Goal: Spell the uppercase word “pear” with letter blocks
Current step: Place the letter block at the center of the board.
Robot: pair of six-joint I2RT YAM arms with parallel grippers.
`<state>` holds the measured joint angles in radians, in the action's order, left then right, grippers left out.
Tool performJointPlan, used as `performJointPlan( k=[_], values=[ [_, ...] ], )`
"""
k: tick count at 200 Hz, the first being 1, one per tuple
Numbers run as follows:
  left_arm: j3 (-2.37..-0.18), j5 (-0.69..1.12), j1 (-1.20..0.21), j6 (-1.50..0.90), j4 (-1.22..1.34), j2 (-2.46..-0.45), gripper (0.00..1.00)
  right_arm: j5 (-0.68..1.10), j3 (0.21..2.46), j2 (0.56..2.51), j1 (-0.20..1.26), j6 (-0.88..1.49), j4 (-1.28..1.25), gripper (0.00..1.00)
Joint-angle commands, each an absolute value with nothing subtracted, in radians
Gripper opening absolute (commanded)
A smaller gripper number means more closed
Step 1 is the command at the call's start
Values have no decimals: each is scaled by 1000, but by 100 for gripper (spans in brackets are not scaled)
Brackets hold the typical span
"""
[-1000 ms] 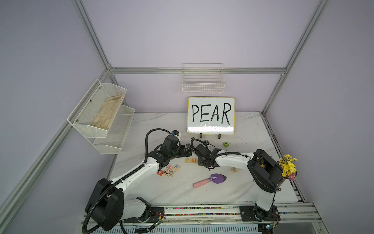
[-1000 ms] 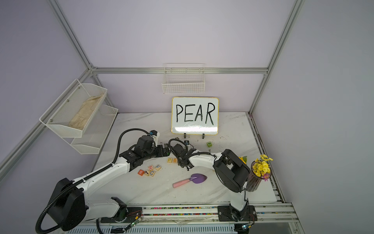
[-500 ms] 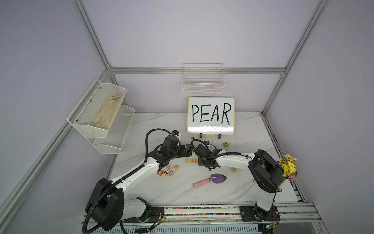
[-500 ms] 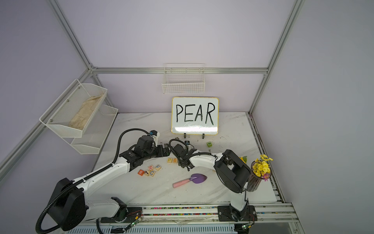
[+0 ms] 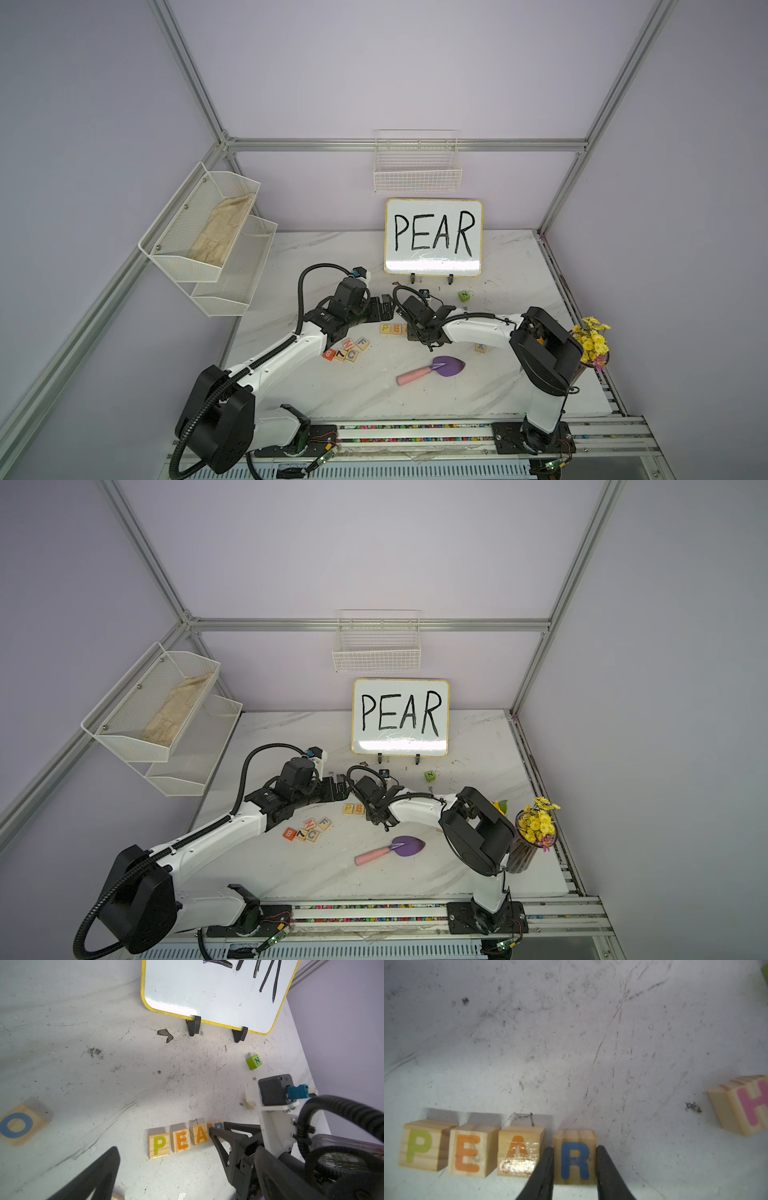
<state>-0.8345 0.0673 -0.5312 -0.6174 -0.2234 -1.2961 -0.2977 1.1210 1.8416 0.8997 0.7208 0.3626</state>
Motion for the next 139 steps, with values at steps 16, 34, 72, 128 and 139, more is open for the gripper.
performJointPlan(
  k=[16,34,72,128,139],
  values=[
    [-808,72,-527,-620,-191,-1298,100,-304,1118,1833,910,736,372,33],
    [-807,72,-526,-621,-189,-1296,100,-308,1118,1832,909,736,374,33],
    [-808,72,-526,-620,-190,-1296,100,-307,1124,1840,910,732,368,33],
    [-805,73,-525,-620,-187,-1299,100,-304,1137,1851,910,724,369,33],
    [-806,73,-525,-620,-186,-1299,100,-302,1137,1853,909,723,370,33]
  ],
)
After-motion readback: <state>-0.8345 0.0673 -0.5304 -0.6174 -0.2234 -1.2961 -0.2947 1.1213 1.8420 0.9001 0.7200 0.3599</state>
